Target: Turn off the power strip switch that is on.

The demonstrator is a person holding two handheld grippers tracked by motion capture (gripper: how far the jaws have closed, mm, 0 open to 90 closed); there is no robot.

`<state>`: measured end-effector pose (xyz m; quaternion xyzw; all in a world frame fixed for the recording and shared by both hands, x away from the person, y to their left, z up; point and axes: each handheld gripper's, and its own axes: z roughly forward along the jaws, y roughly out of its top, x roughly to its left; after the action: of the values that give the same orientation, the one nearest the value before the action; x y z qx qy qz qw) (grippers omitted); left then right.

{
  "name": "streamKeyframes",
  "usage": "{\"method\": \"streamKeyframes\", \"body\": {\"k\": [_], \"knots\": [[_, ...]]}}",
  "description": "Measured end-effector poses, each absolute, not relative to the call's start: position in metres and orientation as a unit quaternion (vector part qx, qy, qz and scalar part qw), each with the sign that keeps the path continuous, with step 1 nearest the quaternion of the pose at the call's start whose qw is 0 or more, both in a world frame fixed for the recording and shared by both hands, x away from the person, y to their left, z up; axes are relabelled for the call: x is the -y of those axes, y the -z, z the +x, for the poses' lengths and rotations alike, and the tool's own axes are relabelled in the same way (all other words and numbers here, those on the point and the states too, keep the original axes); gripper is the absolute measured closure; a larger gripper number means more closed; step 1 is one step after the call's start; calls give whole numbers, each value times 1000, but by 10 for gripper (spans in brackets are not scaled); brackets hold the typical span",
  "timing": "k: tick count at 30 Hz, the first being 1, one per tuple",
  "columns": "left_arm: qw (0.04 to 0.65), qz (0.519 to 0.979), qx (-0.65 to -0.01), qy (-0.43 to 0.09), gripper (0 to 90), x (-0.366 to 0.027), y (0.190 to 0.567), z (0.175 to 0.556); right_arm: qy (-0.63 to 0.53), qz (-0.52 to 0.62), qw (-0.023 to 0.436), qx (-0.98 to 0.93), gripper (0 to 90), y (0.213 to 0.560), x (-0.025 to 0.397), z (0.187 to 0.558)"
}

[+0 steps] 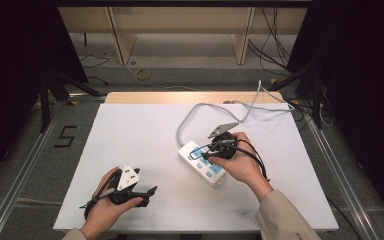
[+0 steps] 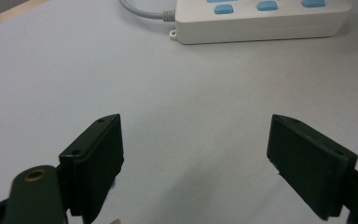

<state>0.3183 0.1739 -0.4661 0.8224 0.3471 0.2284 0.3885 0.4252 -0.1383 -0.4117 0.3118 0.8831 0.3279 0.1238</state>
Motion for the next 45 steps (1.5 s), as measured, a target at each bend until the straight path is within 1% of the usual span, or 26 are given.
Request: {"method": "streamKeyframes", "body": {"k": [29, 45], "knots": [[388, 822, -349, -228, 184, -174, 466, 318, -373, 319, 136, -860, 531, 413, 177, 397], [387, 821, -352, -227, 184, -175, 467, 318, -398, 326, 146, -845, 501, 421, 202, 381]]}}
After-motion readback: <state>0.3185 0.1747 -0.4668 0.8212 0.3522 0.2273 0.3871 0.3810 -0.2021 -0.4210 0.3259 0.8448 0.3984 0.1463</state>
